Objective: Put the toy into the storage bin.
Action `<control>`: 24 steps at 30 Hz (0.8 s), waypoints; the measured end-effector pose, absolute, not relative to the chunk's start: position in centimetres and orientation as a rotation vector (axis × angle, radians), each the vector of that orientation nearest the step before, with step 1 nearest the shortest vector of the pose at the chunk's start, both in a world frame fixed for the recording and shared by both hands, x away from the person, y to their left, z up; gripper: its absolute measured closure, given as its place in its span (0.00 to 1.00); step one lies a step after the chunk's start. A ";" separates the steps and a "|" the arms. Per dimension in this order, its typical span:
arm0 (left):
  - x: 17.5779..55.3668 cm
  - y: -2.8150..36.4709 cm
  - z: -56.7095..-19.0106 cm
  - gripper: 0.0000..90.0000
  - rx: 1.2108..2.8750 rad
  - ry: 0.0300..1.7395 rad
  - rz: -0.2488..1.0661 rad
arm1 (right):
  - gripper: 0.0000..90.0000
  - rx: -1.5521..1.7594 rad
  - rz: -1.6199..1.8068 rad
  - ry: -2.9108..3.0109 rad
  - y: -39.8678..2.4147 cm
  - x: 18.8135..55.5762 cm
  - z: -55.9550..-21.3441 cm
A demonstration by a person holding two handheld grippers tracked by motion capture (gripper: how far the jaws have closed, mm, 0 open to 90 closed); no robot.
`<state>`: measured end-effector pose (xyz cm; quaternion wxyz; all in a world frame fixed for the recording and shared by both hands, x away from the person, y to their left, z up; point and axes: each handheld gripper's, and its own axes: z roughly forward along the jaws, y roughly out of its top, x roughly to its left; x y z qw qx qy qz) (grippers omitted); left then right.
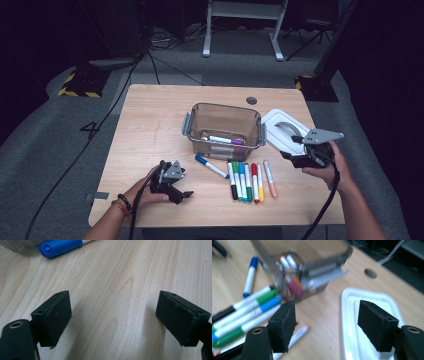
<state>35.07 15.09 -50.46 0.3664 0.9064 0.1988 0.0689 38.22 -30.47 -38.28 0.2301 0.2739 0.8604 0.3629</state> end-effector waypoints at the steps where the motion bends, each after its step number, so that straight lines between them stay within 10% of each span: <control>1: 35.1 15.1 -50.5 0.15 2.329 0.511 0.177 | 0.35 0.764 0.985 2.374 -30.7 37.9 -39.2; 24: 35.1 15.1 -50.5 0.15 2.328 0.512 0.177 | 0.33 0.887 0.969 2.577 -29.1 34.4 -48.1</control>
